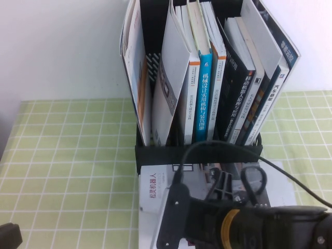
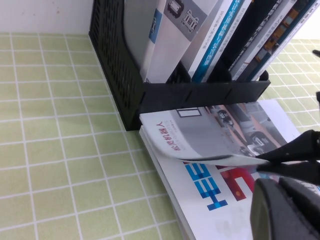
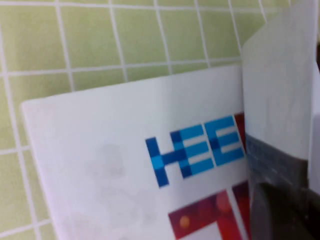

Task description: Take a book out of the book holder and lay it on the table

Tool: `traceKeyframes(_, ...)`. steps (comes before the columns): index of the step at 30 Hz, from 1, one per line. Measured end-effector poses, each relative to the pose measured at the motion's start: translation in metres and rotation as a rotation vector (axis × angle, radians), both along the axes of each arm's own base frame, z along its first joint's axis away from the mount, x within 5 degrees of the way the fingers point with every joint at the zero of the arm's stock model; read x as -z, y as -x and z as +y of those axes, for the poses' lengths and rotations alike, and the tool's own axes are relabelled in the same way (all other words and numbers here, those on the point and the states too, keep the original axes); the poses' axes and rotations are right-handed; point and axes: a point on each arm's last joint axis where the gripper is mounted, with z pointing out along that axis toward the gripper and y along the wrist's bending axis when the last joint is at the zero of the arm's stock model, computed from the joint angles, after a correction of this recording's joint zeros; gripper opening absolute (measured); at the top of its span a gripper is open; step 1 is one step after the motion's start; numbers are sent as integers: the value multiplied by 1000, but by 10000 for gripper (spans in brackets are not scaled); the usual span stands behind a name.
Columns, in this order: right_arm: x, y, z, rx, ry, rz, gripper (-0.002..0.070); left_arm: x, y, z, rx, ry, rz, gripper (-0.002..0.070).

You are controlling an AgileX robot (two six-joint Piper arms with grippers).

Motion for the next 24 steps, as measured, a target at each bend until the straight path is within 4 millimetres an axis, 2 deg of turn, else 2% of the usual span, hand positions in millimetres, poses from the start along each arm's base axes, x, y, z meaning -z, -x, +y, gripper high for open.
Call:
traceKeyframes(2, -2, 1, -3, 50, 11, 44, 97, 0, 0, 0, 0, 0, 0, -3)
traceKeyframes(5, -3, 4, -8, 106, 85, 146, 253, 0, 0, 0, 0, 0, 2, -3)
traceKeyframes(9, -9, 18, -7, -5, 188, 318, 435, 5, -1, 0, 1, 1, 16, -3)
traceKeyframes(12, -26, 31, 2, -144, 158, 436, 486, 10, -2, 0, 1, 2, 32, -3)
traceKeyframes(14, -48, 39, 7, -227, 96, 489, 496, 13, -3, 0, 2, 0, 43, -3)
traceKeyframes(17, -92, 47, 11, -331, -8, 485, 471, 14, -3, -1, 6, -3, 52, -3)
traceKeyframes(19, -125, 50, 9, -381, -75, 445, 407, 15, -2, -1, 12, -11, 49, -2)
traceKeyframes(24, -213, 65, -17, -464, -245, 284, 95, 14, -2, -2, 43, -23, 27, -2)
